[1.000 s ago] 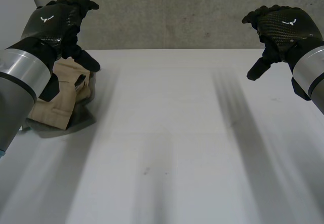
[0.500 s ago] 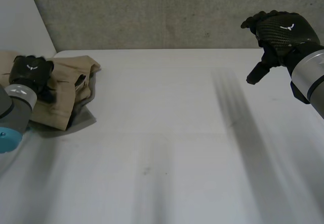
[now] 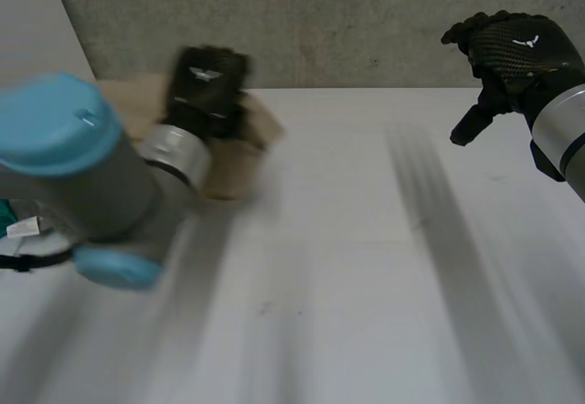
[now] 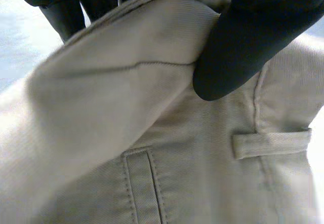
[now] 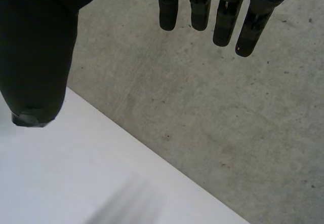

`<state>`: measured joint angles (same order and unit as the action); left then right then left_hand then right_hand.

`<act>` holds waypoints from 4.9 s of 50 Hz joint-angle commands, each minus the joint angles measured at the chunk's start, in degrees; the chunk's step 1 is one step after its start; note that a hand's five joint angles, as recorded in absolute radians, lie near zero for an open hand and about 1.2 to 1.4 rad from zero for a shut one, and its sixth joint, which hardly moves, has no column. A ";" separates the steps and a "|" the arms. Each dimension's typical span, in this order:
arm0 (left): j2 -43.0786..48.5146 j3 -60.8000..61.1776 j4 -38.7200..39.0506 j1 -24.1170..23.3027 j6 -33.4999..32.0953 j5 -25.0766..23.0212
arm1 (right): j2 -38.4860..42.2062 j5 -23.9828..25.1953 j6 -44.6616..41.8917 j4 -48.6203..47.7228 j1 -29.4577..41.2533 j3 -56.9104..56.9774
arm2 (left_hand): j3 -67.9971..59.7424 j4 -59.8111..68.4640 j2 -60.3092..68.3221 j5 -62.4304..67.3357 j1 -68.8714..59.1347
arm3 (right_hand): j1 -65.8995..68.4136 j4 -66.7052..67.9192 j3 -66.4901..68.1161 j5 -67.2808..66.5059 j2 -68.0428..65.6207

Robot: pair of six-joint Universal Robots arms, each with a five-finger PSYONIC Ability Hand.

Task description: Fold the laundry.

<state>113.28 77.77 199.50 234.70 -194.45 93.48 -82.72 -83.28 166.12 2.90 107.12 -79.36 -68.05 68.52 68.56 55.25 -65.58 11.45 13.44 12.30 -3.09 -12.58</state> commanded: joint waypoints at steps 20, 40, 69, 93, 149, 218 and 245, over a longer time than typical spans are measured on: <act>-7.28 8.61 -13.88 -1.44 2.94 0.57 | 1.59 1.19 -3.43 7.11 0.64 0.08 | 57.50 -57.97 -58.01 -54.70 55.03 | -1.45 -3.44 -2.30 3.09 2.58; -12.47 22.07 -14.49 18.42 2.67 -11.20 | 5.55 0.75 12.30 7.04 9.07 -10.80 | 55.15 -55.62 -55.66 -52.35 52.67 | -1.45 -3.44 -2.30 3.09 2.58; 1.32 20.67 -7.38 18.43 -1.02 -17.63 | 17.94 -5.40 12.12 -7.82 17.42 -11.44 | 27.26 -27.73 -27.77 -24.46 24.79 | 51.17 49.18 50.33 -49.53 -50.04; -22.76 2.40 -29.33 15.97 -2.07 -17.19 | 4.32 -5.84 -22.33 11.68 15.49 6.14 | -11.95 11.48 11.44 14.75 -14.42 | 68.55 66.56 67.70 -66.91 -67.42; 5.28 13.10 2.13 1.99 -13.49 -5.41 | 31.74 -8.30 -27.25 -2.11 10.31 11.78 | -11.95 11.48 11.44 14.75 -14.42 | 68.55 66.56 67.70 -66.91 -67.42; 15.03 5.38 -8.34 7.44 -13.59 -14.29 | 2.74 1.28 -34.72 9.58 1.34 -28.48 | 19.31 -19.79 -19.83 -16.51 16.84 | 68.55 66.56 67.70 -66.91 -67.42; 12.93 6.95 -8.61 6.65 -16.48 -0.58 | 2.56 1.19 -33.85 7.65 1.60 -28.92 | -11.95 11.48 11.44 14.75 -14.42 | 68.55 66.56 67.70 -66.91 -67.42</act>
<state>129.78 81.21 191.08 241.55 -209.34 89.56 -80.03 -82.09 131.50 10.53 108.42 -108.81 -68.08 68.65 68.49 55.66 -65.47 57.08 68.22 68.28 -56.01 -67.69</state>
